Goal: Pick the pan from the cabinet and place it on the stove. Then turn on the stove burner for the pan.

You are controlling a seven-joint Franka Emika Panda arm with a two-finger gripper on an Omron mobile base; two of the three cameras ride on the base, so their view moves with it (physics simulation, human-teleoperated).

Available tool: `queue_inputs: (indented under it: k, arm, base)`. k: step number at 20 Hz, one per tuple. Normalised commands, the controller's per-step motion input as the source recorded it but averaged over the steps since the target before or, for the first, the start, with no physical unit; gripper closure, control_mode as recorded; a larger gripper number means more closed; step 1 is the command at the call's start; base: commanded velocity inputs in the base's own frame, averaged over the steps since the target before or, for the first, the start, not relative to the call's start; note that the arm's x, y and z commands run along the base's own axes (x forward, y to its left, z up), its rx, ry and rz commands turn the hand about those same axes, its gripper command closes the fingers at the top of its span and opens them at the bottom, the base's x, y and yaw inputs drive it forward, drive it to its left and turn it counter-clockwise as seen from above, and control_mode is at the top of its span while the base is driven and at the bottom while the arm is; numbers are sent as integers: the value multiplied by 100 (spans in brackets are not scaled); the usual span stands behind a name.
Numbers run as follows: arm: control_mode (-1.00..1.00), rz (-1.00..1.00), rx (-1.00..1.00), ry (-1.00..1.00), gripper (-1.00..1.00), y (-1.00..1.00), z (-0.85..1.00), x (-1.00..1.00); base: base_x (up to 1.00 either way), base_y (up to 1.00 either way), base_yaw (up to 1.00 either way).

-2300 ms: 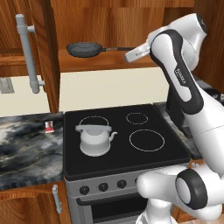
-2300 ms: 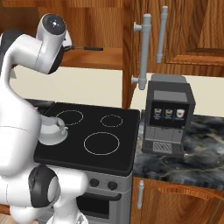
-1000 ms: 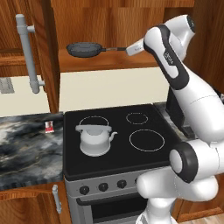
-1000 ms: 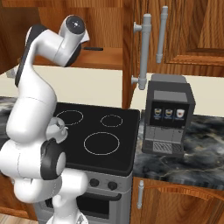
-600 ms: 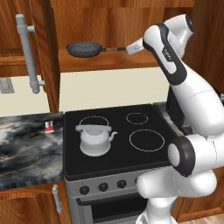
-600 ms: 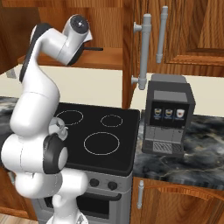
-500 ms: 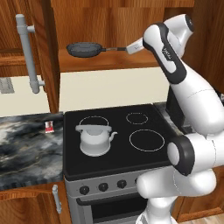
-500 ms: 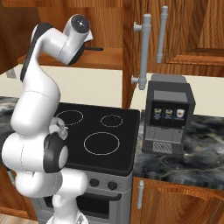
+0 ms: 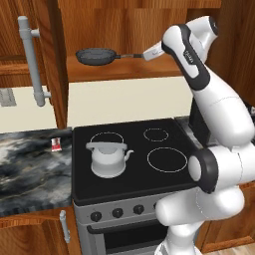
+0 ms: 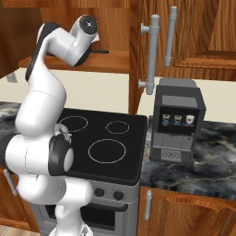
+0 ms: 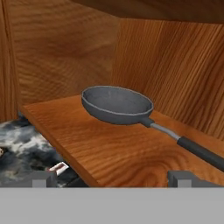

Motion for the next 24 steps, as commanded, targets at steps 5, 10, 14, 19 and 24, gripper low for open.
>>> queue_inputs:
  k: [5,10,14,19,24]
  arm:
    - [-100,5,0,-3,-100,0,0,15]
    - [-100,5,0,-6,-100,0,-1,14]
    - [-100,5,0,-7,-100,0,0,14]
    - [-100,5,0,-6,-100,-2,0,11]
    - [-100,4,0,-1,-100,-2,0,10]
  base:
    - [0,0,0]
    - [0,0,0]
    - [0,0,0]
    - [0,0,0]
    - [0,0,0]
